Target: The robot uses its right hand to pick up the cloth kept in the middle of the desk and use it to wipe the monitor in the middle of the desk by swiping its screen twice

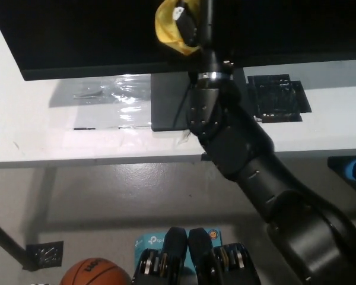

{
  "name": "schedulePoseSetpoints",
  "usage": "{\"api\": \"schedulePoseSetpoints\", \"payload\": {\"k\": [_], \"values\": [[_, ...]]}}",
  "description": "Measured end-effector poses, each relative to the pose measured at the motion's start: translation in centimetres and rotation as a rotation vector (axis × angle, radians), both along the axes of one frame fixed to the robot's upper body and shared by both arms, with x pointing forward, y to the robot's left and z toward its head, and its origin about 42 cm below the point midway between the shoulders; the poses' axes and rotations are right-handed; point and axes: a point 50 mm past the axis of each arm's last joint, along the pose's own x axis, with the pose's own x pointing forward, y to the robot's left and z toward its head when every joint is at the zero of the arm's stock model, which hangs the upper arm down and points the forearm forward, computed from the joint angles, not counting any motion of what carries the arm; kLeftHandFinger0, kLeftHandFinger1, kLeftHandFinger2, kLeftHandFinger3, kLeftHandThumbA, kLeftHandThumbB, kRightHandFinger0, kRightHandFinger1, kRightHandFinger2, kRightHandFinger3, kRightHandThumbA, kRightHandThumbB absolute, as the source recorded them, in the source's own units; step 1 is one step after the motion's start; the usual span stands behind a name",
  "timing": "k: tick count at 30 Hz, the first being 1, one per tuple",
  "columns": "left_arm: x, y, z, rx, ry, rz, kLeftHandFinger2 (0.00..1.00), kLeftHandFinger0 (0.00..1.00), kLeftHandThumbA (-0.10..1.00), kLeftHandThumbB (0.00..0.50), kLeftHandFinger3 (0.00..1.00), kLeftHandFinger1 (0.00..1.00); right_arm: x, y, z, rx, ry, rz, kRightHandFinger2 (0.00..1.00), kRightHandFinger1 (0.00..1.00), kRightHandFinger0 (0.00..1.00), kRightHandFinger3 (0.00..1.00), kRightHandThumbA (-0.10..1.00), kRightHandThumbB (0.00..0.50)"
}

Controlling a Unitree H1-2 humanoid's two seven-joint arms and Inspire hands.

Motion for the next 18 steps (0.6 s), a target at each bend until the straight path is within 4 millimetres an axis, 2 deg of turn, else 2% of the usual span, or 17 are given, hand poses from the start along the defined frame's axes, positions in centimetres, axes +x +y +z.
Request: {"api": "schedulePoseSetpoints", "payload": {"k": [2,4,6,8,9,10,12,14,15,16,17,18], "values": [[0.0,0.0,0.0,0.001,0.000,-0.001,0.11,0.77,0.76,0.500,0.02,0.71,-0.1,0.2,0.1,-0.008,-0.006,0.005,0.09,0.00,0.00,0.13,-0.10,0.042],[0.0,0.0,0.0,0.001,0.001,0.000,0.10,0.77,0.74,0.500,0.01,0.71,-0.1,0.3,0.1,-0.018,-0.013,0.010,0.08,0.00,0.00,0.07,-0.10,0.052],[0.0,0.0,0.0,0.001,0.001,0.001,0.10,0.77,0.75,0.500,0.01,0.71,-0.1,0.2,0.1,-0.026,-0.022,0.012,0.09,0.00,0.00,0.11,-0.10,0.023],[0.0,0.0,0.0,0.001,0.000,0.001,0.09,0.77,0.76,0.500,0.01,0.71,-0.4,-0.3,0.1,-0.021,-0.039,0.022,0.11,0.00,0.00,0.11,-0.10,0.010],[0.0,0.0,0.0,0.001,0.001,0.001,0.09,0.77,0.77,0.500,0.02,0.72,-0.5,-0.6,0.1,-0.019,-0.044,0.026,0.11,0.00,0.00,0.21,-0.10,0.063],[-0.1,0.0,0.0,0.001,0.001,0.001,0.09,0.77,0.77,0.500,0.02,0.72,-0.7,-1.0,-0.1,-0.020,-0.052,0.029,0.09,0.00,0.00,0.22,-0.10,0.070],[0.0,0.0,0.0,0.001,0.000,0.001,0.08,0.76,0.77,0.500,0.02,0.72,-1.3,-2.6,-0.9,-0.028,-0.081,0.039,0.09,0.00,0.00,0.12,-0.10,0.025],[-0.1,0.1,0.0,0.001,0.001,0.003,0.08,0.74,0.76,0.500,0.01,0.71,-1.8,-4.3,-2.3,-0.047,-0.079,0.037,0.09,0.00,0.00,0.15,-0.10,0.033],[-0.1,0.1,0.0,0.001,0.002,0.003,0.07,0.74,0.76,0.500,0.00,0.71,-2.0,-5.0,-2.8,-0.052,-0.077,0.036,0.09,0.00,0.00,0.24,-0.10,0.035],[-0.1,0.1,0.0,0.001,0.001,0.004,0.07,0.74,0.76,0.500,0.00,0.71,-2.3,-6.1,-3.6,-0.060,-0.071,0.031,0.09,0.00,0.00,0.22,-0.10,0.038],[-0.1,0.1,0.0,0.001,0.000,0.004,0.07,0.74,0.76,0.500,0.00,0.71,-2.5,-6.7,-4.0,-0.064,-0.069,0.028,0.11,0.00,0.00,0.14,-0.10,0.064],[0.0,0.1,0.0,0.001,-0.001,0.005,0.09,0.75,0.78,0.500,0.01,0.72,-3.1,-8.1,-4.8,-0.076,-0.067,0.023,0.12,0.00,0.00,0.07,-0.10,0.063]]}}
